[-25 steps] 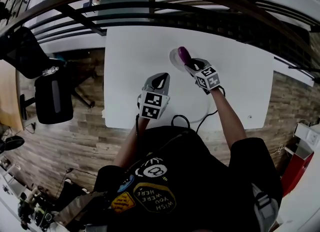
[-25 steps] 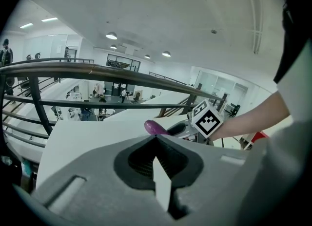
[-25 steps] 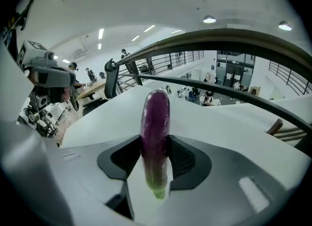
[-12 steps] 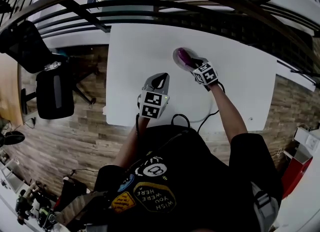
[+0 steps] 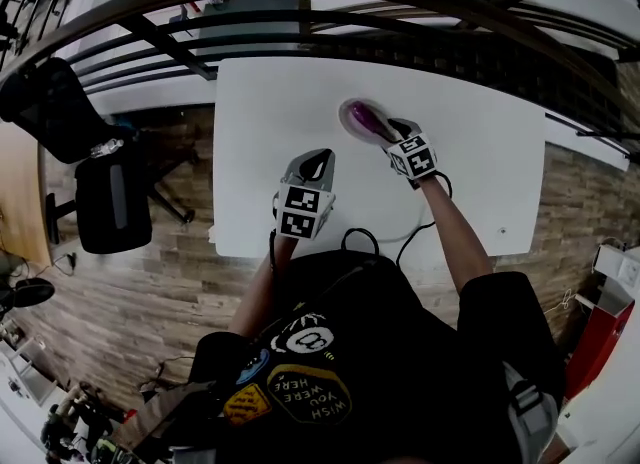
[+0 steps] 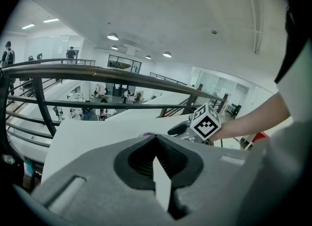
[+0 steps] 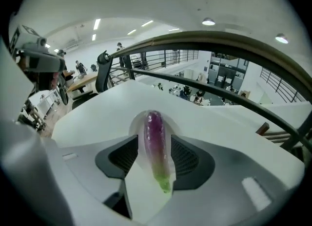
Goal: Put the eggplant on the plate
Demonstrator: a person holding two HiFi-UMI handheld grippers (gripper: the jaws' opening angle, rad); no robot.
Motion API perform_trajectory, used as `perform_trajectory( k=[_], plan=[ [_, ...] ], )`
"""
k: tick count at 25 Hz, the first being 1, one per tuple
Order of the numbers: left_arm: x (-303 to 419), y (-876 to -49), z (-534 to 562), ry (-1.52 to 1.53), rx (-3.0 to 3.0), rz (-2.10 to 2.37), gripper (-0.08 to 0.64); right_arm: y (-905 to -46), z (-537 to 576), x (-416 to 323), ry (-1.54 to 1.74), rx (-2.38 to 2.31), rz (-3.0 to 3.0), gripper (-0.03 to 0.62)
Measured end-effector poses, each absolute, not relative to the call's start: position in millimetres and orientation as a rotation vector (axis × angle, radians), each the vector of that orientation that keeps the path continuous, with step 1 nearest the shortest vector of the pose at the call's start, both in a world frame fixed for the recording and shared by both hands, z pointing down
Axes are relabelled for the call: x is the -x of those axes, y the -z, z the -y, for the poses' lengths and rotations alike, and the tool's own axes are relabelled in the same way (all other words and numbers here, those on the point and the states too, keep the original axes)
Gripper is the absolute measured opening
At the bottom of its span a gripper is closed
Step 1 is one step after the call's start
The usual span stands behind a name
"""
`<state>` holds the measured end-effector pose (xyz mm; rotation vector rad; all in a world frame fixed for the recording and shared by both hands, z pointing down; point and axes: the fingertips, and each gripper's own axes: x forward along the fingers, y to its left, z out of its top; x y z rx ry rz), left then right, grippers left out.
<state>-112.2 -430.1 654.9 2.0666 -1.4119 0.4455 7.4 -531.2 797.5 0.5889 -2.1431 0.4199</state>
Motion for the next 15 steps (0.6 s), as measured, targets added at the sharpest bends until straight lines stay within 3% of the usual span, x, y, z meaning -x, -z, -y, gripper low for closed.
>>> perform_trajectory(
  k=[4, 15],
  plan=[
    [105, -646, 422, -0.433, -2.1, 1.399, 0.005, -758, 521, -22, -0.423, -0.716, 2.23, 0.202],
    [65, -541, 419, -0.27, -2.368, 1.464, 0.005, -546, 445, -47, -0.338, -1.27, 2.616, 0.139]
  ],
)
